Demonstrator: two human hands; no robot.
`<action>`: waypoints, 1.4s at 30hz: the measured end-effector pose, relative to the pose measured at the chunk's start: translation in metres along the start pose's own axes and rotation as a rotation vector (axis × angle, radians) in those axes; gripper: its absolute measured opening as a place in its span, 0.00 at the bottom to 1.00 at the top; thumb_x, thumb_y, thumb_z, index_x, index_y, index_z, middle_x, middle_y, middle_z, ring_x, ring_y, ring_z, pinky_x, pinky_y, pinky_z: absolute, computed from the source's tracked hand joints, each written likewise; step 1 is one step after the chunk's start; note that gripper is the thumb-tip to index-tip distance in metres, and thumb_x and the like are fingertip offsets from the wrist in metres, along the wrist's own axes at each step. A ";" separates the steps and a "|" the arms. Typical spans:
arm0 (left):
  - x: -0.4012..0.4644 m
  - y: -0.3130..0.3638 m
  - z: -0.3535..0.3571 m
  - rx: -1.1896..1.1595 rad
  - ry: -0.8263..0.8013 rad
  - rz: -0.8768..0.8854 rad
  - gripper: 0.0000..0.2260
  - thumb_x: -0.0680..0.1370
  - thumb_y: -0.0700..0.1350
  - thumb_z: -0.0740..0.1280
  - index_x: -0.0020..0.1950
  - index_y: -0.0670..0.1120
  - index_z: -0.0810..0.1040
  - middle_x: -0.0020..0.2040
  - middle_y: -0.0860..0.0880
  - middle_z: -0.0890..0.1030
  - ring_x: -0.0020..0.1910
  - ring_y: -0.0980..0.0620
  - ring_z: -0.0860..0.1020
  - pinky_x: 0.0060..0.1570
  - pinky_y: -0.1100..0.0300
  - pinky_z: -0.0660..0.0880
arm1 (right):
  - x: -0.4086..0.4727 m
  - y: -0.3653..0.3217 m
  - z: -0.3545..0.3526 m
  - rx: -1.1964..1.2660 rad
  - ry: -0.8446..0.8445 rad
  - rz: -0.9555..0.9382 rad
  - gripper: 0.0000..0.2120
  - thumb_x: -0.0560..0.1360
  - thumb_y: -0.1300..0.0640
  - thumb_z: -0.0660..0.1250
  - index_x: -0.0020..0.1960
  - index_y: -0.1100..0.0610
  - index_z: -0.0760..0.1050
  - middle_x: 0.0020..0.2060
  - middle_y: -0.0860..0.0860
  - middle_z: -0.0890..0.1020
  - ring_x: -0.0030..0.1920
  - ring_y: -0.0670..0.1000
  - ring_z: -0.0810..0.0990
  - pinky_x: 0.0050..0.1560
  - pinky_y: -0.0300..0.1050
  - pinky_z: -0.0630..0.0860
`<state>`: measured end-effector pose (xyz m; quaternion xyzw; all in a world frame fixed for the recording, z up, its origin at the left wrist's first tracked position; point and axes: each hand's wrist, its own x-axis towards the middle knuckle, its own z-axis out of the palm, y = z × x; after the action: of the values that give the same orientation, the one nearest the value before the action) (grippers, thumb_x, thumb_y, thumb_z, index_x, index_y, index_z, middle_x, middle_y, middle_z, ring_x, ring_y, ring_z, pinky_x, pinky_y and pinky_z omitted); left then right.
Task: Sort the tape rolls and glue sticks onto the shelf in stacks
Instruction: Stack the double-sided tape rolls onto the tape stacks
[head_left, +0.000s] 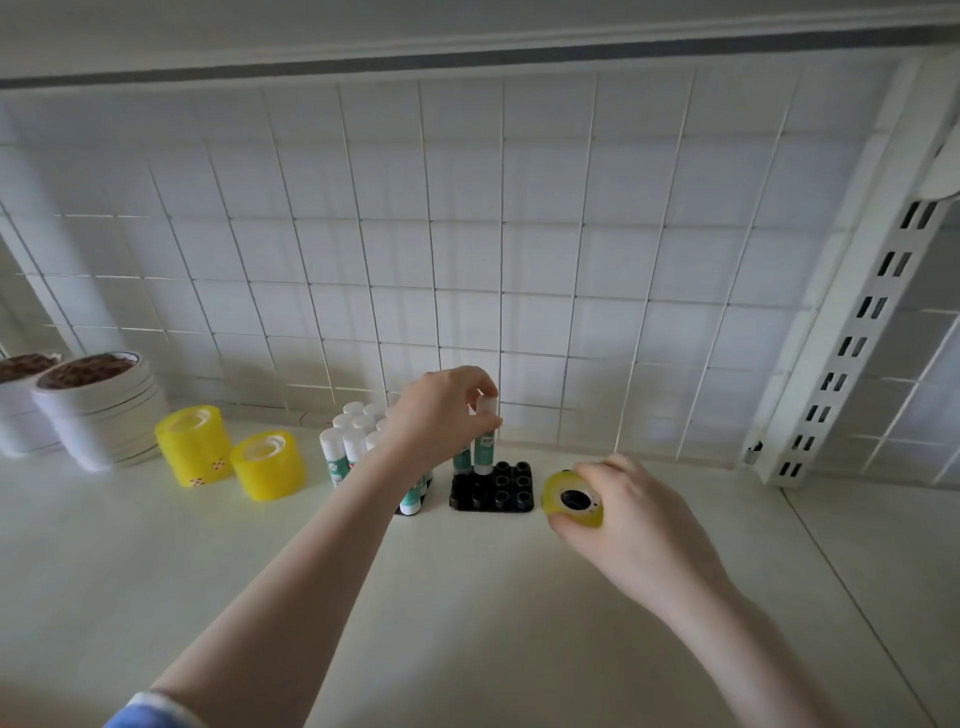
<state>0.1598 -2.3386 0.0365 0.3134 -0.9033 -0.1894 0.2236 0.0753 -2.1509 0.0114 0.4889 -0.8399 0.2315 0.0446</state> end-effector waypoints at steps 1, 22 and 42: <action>0.000 0.000 0.000 -0.006 0.000 -0.002 0.09 0.71 0.48 0.70 0.50 0.52 0.77 0.44 0.56 0.78 0.46 0.52 0.77 0.47 0.56 0.75 | 0.000 0.001 -0.001 -0.002 0.001 0.002 0.17 0.73 0.41 0.63 0.56 0.51 0.74 0.51 0.46 0.73 0.50 0.51 0.75 0.48 0.43 0.73; 0.005 0.002 -0.001 0.050 -0.005 -0.024 0.07 0.71 0.45 0.68 0.49 0.48 0.78 0.42 0.54 0.79 0.42 0.52 0.76 0.40 0.59 0.73 | -0.002 0.005 0.000 0.019 -0.020 0.015 0.19 0.74 0.42 0.63 0.63 0.48 0.71 0.57 0.44 0.72 0.55 0.49 0.74 0.46 0.40 0.69; 0.009 0.008 -0.007 0.112 -0.155 0.036 0.10 0.72 0.41 0.66 0.52 0.45 0.77 0.46 0.50 0.79 0.45 0.51 0.75 0.39 0.62 0.70 | -0.009 0.012 -0.005 0.032 0.025 0.015 0.19 0.74 0.42 0.63 0.61 0.50 0.73 0.54 0.45 0.73 0.52 0.49 0.75 0.48 0.40 0.72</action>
<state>0.1530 -2.3403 0.0485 0.2933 -0.9326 -0.1581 0.1384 0.0690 -2.1366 0.0093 0.4802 -0.8392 0.2512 0.0453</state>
